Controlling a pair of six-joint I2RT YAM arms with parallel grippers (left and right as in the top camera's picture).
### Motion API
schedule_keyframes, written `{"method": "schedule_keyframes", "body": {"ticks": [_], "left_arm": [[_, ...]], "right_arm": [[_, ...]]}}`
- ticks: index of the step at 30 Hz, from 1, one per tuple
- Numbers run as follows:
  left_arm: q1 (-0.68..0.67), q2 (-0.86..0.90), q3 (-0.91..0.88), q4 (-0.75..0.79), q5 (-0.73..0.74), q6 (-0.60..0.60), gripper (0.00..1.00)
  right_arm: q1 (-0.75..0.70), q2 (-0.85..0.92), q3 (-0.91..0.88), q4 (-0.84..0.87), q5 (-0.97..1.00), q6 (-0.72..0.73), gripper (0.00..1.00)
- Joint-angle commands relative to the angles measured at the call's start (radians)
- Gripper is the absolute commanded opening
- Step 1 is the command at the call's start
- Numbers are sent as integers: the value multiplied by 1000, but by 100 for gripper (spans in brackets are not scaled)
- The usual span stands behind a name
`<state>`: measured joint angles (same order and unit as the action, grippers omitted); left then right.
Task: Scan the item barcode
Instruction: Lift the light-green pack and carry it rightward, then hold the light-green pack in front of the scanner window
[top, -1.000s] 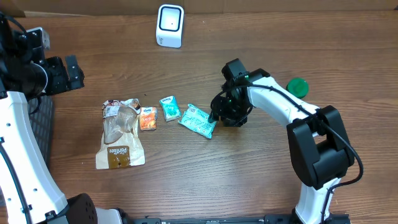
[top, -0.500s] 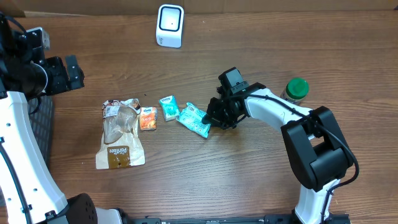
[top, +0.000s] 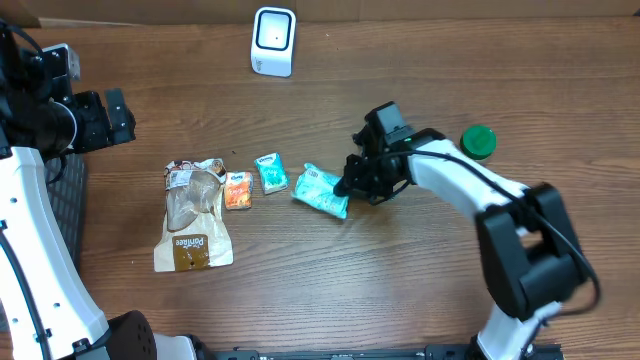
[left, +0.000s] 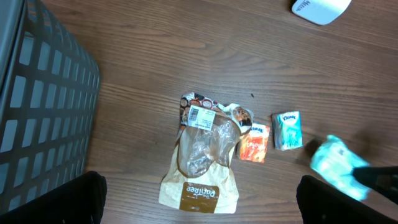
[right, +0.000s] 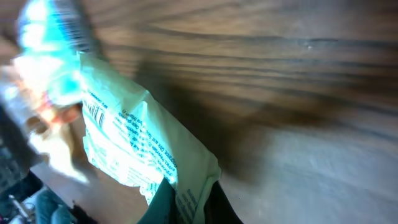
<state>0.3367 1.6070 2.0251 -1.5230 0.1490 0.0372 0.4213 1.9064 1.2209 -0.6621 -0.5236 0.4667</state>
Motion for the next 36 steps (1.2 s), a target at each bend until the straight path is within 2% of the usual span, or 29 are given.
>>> {"method": "schedule_keyframes", "body": {"ticks": [1,11,21,32,36], "left_arm": [[8,3,12,2,0,23,100],[8,3,12,2,0,23,100],[8,3,12,2,0,23,100],[8,3,12,2,0,23,100],[8,3,12,2,0,23,100]], "right_arm": [[-11,-167,5,-33,-24,-115,4],[-12,-435,5,-195,68,-187,4],[-11,-649,5,-288,122,-188,4],[-11,-682,16,-336,119,-183,4],[-11,-632,143,-407,127,-185,4]]}}
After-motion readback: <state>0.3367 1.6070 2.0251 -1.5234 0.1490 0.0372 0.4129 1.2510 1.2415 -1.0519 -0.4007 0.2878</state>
